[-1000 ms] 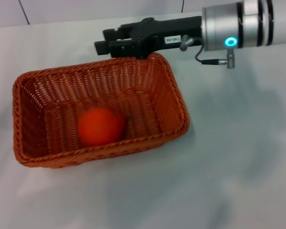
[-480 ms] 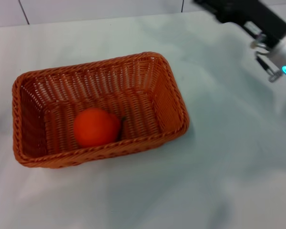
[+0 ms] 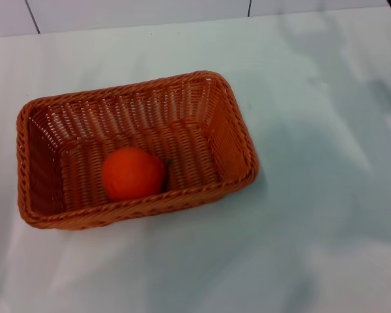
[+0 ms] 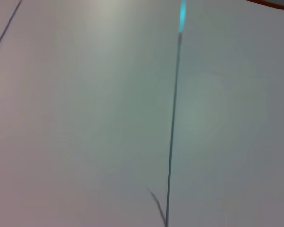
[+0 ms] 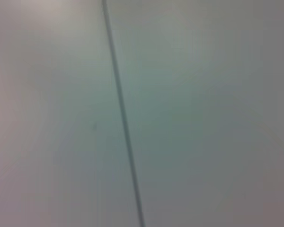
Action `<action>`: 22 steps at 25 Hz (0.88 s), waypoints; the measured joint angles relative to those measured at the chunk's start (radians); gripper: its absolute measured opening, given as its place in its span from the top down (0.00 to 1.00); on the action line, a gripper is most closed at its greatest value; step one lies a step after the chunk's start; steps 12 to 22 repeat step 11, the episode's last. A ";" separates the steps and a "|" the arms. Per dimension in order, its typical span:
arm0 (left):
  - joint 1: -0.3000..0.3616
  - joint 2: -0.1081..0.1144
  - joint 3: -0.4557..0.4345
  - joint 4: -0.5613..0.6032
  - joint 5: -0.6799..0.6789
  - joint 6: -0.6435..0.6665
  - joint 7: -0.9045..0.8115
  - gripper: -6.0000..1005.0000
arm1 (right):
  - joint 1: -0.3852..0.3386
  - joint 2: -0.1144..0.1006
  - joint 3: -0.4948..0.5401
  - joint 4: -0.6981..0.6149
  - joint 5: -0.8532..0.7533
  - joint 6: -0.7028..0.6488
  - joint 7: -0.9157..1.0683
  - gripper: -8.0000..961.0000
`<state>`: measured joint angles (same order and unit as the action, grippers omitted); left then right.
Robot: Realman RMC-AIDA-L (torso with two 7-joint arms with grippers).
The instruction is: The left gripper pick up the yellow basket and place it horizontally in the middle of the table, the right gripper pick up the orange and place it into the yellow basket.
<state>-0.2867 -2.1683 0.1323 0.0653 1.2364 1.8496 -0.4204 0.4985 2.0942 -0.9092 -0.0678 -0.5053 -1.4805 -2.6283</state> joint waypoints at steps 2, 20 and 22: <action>-0.001 0.000 0.000 -0.022 0.001 0.009 0.072 0.34 | -0.005 0.000 0.016 0.002 0.002 0.005 0.002 0.02; 0.002 -0.001 0.000 -0.033 0.003 0.009 0.074 0.34 | -0.002 0.002 0.027 0.010 0.006 0.035 0.010 0.02; 0.002 -0.001 0.000 -0.033 0.003 0.009 0.074 0.34 | -0.002 0.002 0.027 0.010 0.006 0.035 0.010 0.02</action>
